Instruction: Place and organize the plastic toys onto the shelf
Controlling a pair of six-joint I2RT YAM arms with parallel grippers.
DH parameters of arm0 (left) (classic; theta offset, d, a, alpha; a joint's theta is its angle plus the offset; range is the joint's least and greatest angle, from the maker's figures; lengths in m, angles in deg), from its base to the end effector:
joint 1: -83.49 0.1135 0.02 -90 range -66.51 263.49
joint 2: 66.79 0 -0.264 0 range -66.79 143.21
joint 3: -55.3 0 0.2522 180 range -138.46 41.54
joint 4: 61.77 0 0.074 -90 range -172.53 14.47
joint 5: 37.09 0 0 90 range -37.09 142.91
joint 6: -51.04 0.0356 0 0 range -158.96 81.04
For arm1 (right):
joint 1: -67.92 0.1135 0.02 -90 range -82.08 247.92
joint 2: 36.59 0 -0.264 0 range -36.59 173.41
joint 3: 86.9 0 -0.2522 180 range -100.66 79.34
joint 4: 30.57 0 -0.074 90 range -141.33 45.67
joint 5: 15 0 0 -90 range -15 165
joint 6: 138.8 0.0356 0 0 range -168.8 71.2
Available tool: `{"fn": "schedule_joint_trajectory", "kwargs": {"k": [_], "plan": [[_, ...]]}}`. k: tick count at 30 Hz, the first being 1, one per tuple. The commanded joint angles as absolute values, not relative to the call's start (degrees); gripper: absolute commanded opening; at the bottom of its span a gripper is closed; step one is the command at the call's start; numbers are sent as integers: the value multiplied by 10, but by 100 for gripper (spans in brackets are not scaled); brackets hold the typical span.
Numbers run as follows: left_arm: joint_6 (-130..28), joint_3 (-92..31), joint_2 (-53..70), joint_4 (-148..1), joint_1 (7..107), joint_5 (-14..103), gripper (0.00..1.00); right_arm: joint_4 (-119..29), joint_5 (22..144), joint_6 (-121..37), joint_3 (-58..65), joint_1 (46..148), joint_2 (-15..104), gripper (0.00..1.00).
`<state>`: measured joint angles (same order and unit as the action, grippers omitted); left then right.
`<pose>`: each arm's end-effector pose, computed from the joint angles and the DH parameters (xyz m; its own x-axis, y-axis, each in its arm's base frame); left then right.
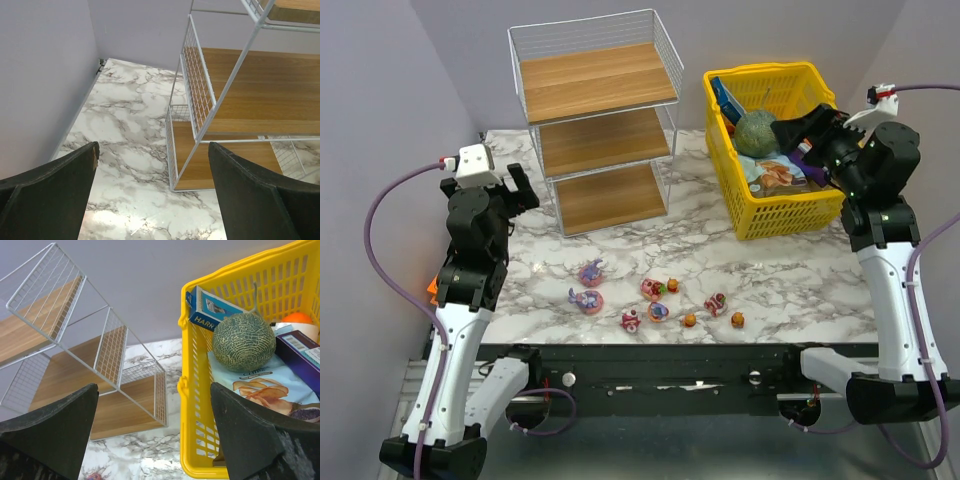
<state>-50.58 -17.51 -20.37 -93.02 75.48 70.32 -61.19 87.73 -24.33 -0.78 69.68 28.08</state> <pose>0.1713 -0.0134 0.4077 -0.0495 -0.1871 -0.9811 -0.1758 0.9686 -0.1759 0.2355 0.0151 0.4725 -0.1260 0.4004 -0.9077 -0.2175 0.8815 0.4190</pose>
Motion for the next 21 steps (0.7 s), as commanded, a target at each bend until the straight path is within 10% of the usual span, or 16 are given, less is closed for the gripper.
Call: {"fn": "schedule_joint_trajectory", "kwargs": {"k": [1,11,21], "plan": [[-513,-157,-228,-928,752,691,99,-624,877,-230,17,695,256,100],[-561,-101,-239,-926,752,688,99,-697,946,-267,43,712,252,100],[-609,-61,-238,-936,752,685,99,-704,735,-300,131,978,235,96]]}}
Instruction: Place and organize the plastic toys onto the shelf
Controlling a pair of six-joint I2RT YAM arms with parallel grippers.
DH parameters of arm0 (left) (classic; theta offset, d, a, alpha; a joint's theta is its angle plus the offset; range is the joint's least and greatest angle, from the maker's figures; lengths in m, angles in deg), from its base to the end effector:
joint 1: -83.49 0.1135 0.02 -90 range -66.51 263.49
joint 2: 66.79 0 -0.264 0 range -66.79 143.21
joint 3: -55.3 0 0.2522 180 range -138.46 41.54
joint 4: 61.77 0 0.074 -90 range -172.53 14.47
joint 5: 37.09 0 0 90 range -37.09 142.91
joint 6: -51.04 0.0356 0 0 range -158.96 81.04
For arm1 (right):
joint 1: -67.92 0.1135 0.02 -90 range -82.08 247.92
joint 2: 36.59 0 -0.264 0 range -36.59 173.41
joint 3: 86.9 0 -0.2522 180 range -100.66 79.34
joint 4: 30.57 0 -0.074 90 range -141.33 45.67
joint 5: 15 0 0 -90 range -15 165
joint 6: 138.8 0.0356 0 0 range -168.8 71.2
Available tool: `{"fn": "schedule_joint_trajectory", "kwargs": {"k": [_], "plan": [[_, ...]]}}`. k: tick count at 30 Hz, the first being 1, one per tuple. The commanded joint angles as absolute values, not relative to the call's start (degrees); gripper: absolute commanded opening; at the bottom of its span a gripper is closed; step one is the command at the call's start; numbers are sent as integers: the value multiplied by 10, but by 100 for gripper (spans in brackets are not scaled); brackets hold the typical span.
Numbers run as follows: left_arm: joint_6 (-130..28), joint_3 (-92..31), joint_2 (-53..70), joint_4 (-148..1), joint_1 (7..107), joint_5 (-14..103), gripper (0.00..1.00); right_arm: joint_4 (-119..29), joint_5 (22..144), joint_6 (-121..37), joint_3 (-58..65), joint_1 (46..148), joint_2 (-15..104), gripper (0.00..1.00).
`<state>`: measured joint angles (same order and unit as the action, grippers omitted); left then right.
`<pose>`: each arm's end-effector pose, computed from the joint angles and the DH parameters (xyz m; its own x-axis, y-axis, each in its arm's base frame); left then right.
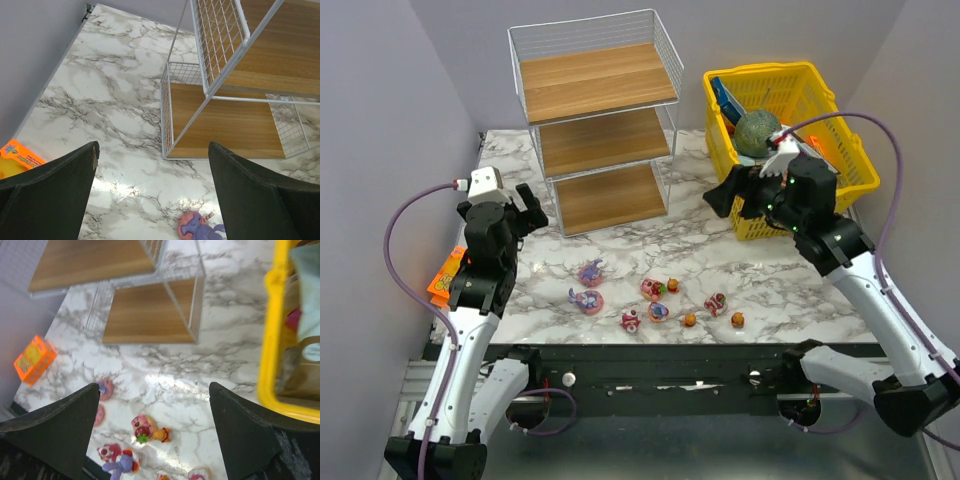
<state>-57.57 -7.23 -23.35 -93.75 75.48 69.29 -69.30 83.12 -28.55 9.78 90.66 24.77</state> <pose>0.1718 -0.0140 0.3534 -0.1651 -0.2859 -0.9439 -0.2018 0.9466 -0.2515 0.2120 0.0943 0.4080 -0.4253 0.1933 -0.8842 -0.3839 0.8461 0.3696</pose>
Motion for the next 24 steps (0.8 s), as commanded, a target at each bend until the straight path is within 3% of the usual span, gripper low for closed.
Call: {"fn": "schedule_joint_trajectory", "kwargs": {"k": [1,7,16,24], "plan": [[-612,-59,-238,-937,752,683,99,-699,725,-301,151,1017,233,96],[-636,-45,-236,-935,752,654,99,-678,748,-336,223,1149,229,96],[-652,-43,-229,-943,752,652,99,-654,774,-325,343,1266,210,97],[-659,-45,-230,-958,752,653,99,-623,754,-341,345,1318,279,87]]}}
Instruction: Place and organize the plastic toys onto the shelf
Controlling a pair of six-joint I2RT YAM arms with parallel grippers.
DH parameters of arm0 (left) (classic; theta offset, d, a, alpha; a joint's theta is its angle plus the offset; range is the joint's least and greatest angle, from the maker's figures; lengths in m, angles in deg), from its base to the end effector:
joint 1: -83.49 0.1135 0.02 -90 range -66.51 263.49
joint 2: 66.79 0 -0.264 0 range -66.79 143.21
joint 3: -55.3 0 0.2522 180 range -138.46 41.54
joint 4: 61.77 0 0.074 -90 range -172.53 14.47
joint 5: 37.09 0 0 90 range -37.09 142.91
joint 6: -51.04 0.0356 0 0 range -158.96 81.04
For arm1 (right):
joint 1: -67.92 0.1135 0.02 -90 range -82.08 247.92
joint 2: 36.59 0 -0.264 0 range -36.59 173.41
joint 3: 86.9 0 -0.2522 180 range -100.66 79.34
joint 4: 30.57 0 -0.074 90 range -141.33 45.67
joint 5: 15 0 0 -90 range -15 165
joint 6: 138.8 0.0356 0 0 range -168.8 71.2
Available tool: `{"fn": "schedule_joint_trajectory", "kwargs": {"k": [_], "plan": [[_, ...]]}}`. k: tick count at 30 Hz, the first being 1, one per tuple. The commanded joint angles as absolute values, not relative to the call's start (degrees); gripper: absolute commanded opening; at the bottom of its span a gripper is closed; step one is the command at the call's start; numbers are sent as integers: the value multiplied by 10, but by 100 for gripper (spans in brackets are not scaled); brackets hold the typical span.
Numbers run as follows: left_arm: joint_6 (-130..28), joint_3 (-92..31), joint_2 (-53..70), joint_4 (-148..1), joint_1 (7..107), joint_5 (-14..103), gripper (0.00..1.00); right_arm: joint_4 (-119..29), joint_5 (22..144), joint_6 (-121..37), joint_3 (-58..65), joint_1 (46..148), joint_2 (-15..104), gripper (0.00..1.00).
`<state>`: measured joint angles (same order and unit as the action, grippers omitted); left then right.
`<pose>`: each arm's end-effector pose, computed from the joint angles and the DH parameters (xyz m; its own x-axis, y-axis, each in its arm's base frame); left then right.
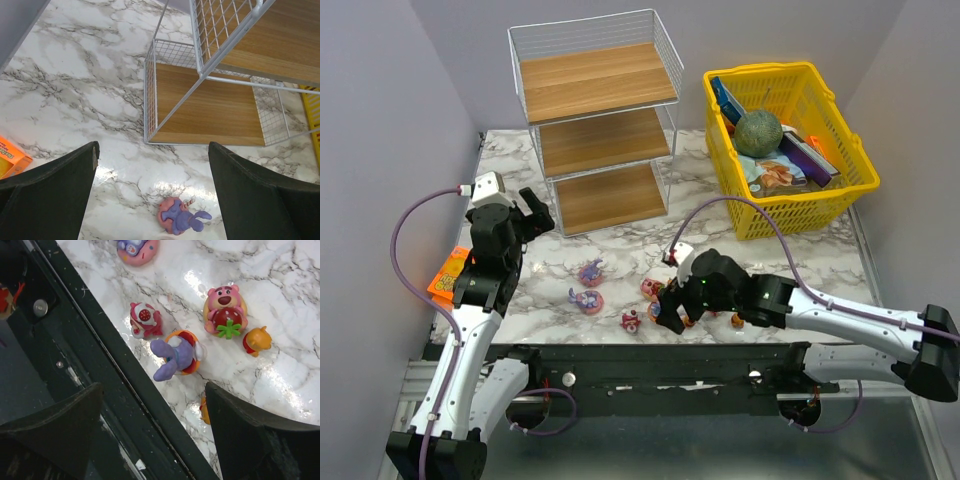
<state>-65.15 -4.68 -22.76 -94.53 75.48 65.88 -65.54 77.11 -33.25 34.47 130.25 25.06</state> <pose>0.1761 -0.0167 0.3349 -0.2230 -0.4029 -0.8876 -0.1955 0.9106 -0.3642 0.1070 0.2068 0.2651 -0.5162 -0.4077 -0.7532 -0.7890 0.5685 0.2331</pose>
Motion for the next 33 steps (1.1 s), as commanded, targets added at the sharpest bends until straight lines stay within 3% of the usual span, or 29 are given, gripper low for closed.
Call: {"fn": "schedule_joint_trajectory", "kwargs": {"k": [1,11,15,23,28,33], "plan": [[-658,-46,-230,-961,752,656,99,-619,754,-341,343,1325,286,86],[-666,-39,-235,-950,752,672,99,-615,688,-339,324,1334,364,67],[-665,-39,-233,-947,752,670,99,-617,673,-338,316,1334,385,53],[-659,-38,-229,-946,752,671,99,-625,663,-340,302,1334,394,36],[-658,-39,-228,-945,752,670,99,-632,653,-340,299,1334,385,13],[-658,-36,-228,-943,752,663,99,-653,658,-357,282,1334,370,1]]}}
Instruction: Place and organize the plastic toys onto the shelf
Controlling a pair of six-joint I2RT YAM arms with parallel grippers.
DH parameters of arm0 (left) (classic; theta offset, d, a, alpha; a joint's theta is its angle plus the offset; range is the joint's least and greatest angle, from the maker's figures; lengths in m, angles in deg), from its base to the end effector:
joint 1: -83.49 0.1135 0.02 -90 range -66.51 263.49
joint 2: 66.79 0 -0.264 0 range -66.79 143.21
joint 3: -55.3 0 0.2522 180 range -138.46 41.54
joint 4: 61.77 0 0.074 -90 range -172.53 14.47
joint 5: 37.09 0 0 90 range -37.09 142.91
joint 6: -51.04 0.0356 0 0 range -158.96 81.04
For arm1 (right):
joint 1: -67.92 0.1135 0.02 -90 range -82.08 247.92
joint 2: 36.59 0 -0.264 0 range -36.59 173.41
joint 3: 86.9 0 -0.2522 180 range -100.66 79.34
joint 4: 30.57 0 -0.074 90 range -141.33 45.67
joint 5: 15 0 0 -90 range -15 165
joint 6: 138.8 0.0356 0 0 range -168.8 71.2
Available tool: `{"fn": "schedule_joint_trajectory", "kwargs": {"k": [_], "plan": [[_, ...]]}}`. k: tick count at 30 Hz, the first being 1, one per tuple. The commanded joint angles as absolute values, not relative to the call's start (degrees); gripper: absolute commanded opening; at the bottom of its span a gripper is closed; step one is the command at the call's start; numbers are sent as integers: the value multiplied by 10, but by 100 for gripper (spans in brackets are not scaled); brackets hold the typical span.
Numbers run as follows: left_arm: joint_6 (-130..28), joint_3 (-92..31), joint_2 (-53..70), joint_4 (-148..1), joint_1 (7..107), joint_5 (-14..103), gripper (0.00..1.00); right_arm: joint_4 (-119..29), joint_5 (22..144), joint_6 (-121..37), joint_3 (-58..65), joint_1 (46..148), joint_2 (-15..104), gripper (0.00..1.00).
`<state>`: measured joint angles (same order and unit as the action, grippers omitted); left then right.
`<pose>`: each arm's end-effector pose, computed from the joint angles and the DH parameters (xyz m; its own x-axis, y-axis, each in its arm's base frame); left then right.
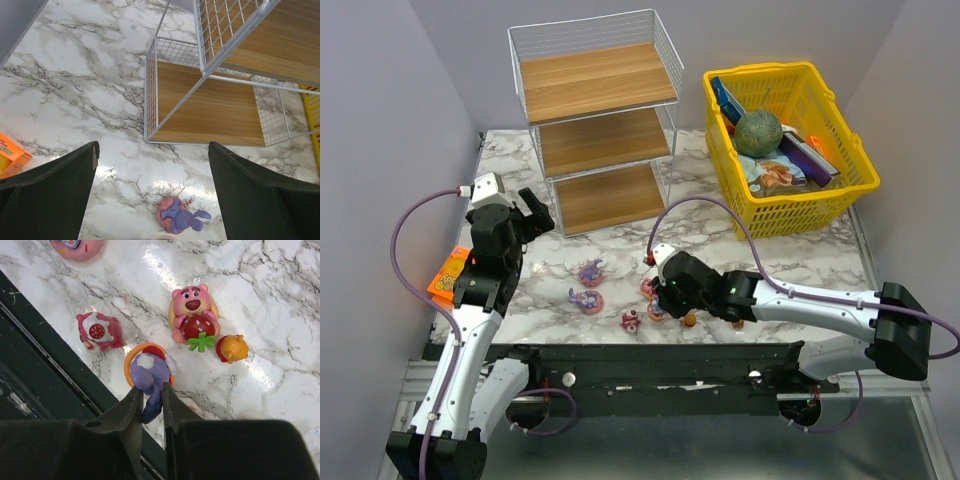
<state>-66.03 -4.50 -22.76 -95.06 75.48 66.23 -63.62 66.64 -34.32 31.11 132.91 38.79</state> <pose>0.1759 -0.0165 0.3328 -0.2281 -0.4151 -0.8807 -0.2086 0.9044 -0.3722 0.1205 0.2461 0.2314 -0.5102 -0.5086 -0.6936 -0.7505 0.6571 0.0703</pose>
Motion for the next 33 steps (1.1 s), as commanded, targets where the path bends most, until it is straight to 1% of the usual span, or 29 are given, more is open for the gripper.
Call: {"fn": "schedule_joint_trajectory", "kwargs": {"k": [1,7,10,15,19,23,28,33], "plan": [[-658,-35,-229,-943,752,662,99,-658,660,-361,272,1334,367,1],[-652,-35,-233,-945,752,649,99,-687,702,-395,226,1334,343,1],[-652,-36,-235,-947,752,648,99,-707,711,-406,181,1334,337,1],[-650,-39,-239,-949,752,645,99,-731,671,-433,111,1334,335,1],[-648,-42,-241,-950,752,639,99,-731,627,-464,90,1332,335,1],[-648,-44,-241,-949,752,633,99,-697,591,-519,87,1326,355,1],[-643,-51,-242,-957,752,631,99,-651,622,-556,87,1276,382,1],[-640,-56,-243,-960,752,629,99,-609,650,-611,82,1252,431,1]]}}
